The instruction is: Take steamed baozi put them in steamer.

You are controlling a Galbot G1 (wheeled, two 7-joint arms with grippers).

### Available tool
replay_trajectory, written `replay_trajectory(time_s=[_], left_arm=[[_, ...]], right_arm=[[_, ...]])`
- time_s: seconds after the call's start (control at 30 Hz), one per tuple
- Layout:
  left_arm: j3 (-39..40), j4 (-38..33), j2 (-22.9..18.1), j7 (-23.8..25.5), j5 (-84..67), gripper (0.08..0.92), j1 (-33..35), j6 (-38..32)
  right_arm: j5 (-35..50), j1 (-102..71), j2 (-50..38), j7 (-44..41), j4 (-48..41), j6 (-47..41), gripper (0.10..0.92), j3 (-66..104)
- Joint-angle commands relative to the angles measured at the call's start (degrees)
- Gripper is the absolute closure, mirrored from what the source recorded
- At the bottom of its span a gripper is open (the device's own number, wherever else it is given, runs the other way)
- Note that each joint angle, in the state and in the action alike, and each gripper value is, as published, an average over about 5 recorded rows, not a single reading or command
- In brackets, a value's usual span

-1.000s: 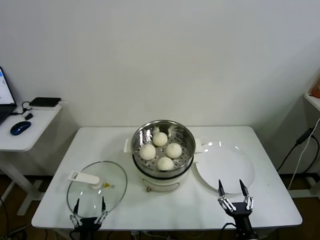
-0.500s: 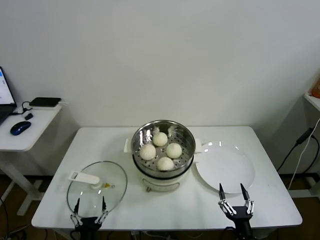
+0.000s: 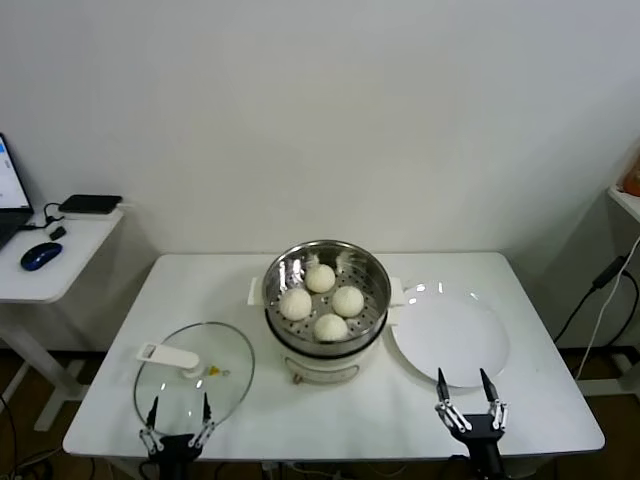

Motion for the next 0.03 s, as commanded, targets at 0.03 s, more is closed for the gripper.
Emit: replay_trajectory(time_s=[0.03], left_arm=[[0.16, -0.07, -2.41, 0.06, 0.1, 0.177, 0.1, -0.02]], right_arm=[[-0.2, -0.1, 0.01, -0.09, 0.26, -0.1, 0.203, -0.1]])
